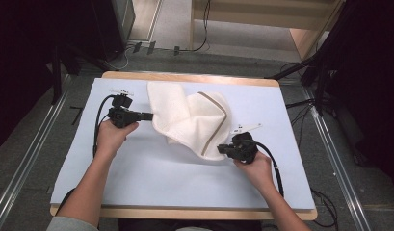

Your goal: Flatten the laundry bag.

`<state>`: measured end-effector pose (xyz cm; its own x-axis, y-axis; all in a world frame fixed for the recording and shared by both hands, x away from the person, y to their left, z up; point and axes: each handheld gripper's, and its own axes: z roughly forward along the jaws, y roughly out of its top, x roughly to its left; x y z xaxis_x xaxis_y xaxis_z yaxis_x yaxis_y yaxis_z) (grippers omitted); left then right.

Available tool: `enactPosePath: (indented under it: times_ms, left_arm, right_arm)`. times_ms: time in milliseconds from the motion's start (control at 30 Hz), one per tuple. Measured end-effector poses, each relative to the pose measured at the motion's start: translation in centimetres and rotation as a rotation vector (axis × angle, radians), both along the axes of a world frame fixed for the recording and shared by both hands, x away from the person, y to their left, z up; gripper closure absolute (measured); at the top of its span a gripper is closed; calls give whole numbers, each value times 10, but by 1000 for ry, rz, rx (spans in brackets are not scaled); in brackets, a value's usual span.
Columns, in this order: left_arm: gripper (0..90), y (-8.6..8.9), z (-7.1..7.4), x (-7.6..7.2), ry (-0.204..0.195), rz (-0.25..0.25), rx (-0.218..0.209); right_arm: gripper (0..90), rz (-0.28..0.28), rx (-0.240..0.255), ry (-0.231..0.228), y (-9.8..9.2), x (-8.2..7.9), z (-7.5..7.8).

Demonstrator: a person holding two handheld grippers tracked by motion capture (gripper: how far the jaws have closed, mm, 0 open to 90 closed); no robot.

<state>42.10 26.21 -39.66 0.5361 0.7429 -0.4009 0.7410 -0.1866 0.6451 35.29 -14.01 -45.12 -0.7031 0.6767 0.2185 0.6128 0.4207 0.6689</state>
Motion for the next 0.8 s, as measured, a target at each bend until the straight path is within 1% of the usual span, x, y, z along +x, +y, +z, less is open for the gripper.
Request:
enactPosePath:
  times_ms: [100,167,200,233,267,333,367,400,467,500,533,567,600,633,667,700,733,800]
  left_arm:
    - [900,6,0,1,-4,12,14]
    - [900,8,-1,1,-3,18,14]
    - [900,12,-1,2,2,24,14]
    - [900,12,-1,2,2,24,14]
    - [900,15,-3,3,5,22,13]
    - [900,16,-3,3,6,19,11]
    - [900,16,-3,3,6,19,11]
    - [900,16,-3,3,4,19,11]
    - [900,14,-3,2,-1,10,14]
    - [900,14,-3,2,0,11,13]
    - [900,13,-3,2,-3,12,17]
    - [900,13,-3,2,-3,12,17]
    - [900,13,-3,1,-1,11,14]
    - [900,13,-2,0,-4,12,15]
    - [900,13,-2,0,-4,12,15]
    - [900,14,-2,-2,-9,11,7]
    - [900,14,-2,-3,-10,16,4]
    - [900,14,-2,-5,-10,16,-4]
  right_arm:
    - [879,31,0,0,11,-7,-2]
    - [879,57,-5,1,20,-11,-3]
    - [877,67,-7,0,23,-13,-3]
    - [877,67,-7,0,23,-13,-3]
    - [858,93,-17,-3,30,-16,-4]
    - [803,102,-28,-15,33,-17,-4]
    - [803,102,-28,-15,33,-17,-4]
    - [732,97,-35,-24,31,-16,-1]
    - [659,93,-25,-43,25,-16,5]
    - [624,80,-17,-52,22,-16,8]
    - [607,72,-12,-60,17,-15,12]
    - [607,72,-12,-60,17,-15,12]
    - [598,56,-20,-84,8,-13,18]
    - [590,39,-18,-101,3,-12,21]
    - [590,22,-14,-111,-2,-10,24]
    - [589,7,-5,-116,-6,-7,26]
    - [585,-16,1,-112,-9,-3,29]
    - [579,-48,2,-113,-13,5,34]
